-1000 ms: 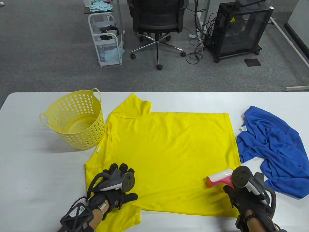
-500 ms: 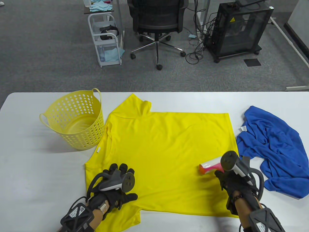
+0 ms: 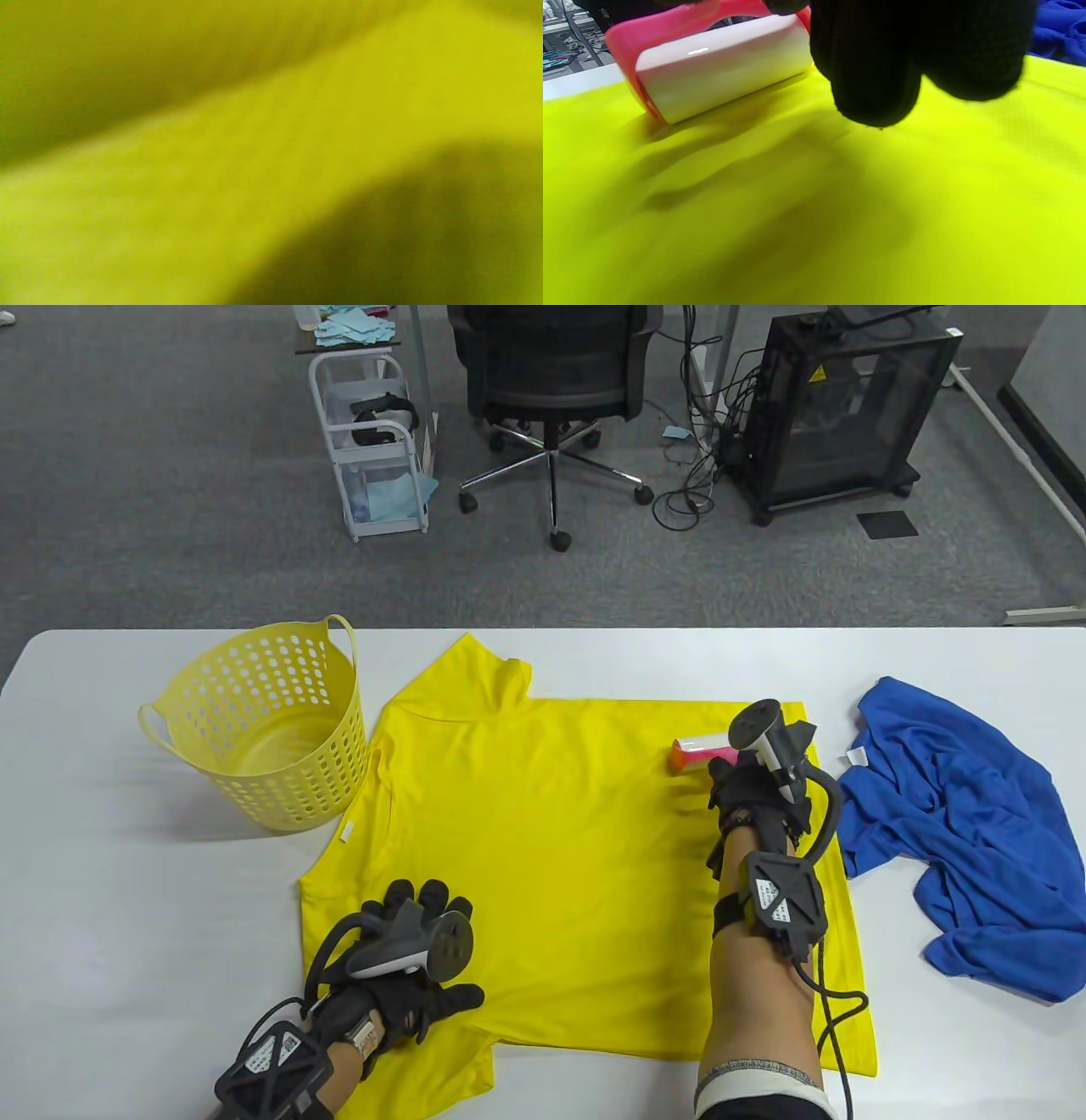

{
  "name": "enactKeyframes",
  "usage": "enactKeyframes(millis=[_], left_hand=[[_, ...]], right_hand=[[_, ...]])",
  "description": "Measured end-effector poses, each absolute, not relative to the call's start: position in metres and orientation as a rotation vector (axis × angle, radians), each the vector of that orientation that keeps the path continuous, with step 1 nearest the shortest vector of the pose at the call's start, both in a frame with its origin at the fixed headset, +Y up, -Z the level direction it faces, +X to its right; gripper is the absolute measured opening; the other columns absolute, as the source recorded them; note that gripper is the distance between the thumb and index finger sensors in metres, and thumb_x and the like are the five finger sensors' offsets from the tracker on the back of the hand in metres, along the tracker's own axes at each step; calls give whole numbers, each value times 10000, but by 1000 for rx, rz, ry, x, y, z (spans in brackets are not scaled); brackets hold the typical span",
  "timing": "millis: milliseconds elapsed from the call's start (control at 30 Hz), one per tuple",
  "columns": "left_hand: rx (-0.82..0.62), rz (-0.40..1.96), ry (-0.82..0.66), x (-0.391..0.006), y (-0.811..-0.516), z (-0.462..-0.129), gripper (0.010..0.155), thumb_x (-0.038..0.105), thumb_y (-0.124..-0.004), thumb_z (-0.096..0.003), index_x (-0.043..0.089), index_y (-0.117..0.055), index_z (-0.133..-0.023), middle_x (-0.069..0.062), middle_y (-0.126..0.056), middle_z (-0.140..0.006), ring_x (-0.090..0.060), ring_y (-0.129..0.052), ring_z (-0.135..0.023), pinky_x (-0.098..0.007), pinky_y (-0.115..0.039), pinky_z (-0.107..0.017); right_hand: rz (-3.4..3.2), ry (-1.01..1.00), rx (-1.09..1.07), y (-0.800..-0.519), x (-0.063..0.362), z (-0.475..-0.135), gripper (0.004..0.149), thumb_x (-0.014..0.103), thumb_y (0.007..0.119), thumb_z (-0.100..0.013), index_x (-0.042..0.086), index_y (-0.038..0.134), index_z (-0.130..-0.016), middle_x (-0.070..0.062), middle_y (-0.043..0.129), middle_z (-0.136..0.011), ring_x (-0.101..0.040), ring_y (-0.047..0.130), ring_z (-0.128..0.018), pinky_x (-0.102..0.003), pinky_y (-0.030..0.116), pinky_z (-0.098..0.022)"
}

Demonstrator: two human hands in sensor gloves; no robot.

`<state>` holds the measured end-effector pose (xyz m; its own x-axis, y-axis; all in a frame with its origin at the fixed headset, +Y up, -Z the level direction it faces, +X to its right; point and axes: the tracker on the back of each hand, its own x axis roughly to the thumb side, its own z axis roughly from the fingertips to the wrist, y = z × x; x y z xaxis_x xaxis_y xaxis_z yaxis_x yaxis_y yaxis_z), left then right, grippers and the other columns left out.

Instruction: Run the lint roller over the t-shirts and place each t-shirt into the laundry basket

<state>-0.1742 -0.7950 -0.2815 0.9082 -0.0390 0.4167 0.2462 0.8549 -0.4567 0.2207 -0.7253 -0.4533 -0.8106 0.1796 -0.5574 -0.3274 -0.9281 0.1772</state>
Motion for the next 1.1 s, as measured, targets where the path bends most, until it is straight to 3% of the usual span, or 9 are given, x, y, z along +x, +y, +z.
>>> enactKeyframes(millis=[167, 300, 533, 767, 967, 1100], left_hand=[[-527, -154, -409, -174, -795, -282, 1000, 811, -446, -334, 232, -39, -1041, -176, -79, -1132, -595, -186, -1016, -727, -314, -715], [-527, -160, -408, -174, -795, -282, 1001, 812, -446, -334, 230, -42, -1042, -175, -84, -1132, -594, -193, -1018, -725, -320, -717], [-525, -168, -409, -174, -794, -283, 999, 814, -449, -336, 231, -50, -1043, -176, -95, -1134, -595, -207, -1016, -724, -335, -717], [-525, -175, -401, -173, -794, -283, 998, 814, -450, -334, 236, -53, -1044, -170, -102, -1137, -589, -218, -1022, -720, -344, -720], [-526, -181, -396, -173, -794, -284, 997, 815, -451, -332, 240, -55, -1044, -165, -106, -1139, -585, -223, -1025, -718, -352, -721], [-524, -179, -395, -173, -795, -284, 998, 815, -452, -332, 240, -58, -1045, -166, -109, -1140, -583, -224, -1026, -718, -354, -720]], right_hand=[[2744, 405, -759, -725, 229, -447, 664, 562, 615, -475, 229, 460, -1029, -145, 839, -868, -257, 1014, -512, -369, 891, -312], [2796, 497, -698, -717, 247, -422, 665, 565, 627, -476, 230, 471, -1029, -149, 827, -883, -264, 1007, -531, -381, 883, -336], [2846, 590, -583, -709, 280, -342, 661, 562, 646, -477, 229, 500, -1029, -153, 839, -878, -265, 1009, -525, -385, 884, -337], [2815, 629, -599, -710, 312, -262, 660, 562, 671, -476, 232, 511, -1025, -151, 832, -889, -274, 1004, -543, -402, 879, -361], [2771, 610, -629, -720, 316, -243, 622, 518, 755, -466, 214, 595, -984, -129, 821, -906, -293, 978, -635, -506, 787, -535], [2787, 412, -623, -714, 312, -248, 600, 526, 740, -472, 222, 608, -972, -78, 830, -887, -236, 977, -619, -479, 786, -557]])
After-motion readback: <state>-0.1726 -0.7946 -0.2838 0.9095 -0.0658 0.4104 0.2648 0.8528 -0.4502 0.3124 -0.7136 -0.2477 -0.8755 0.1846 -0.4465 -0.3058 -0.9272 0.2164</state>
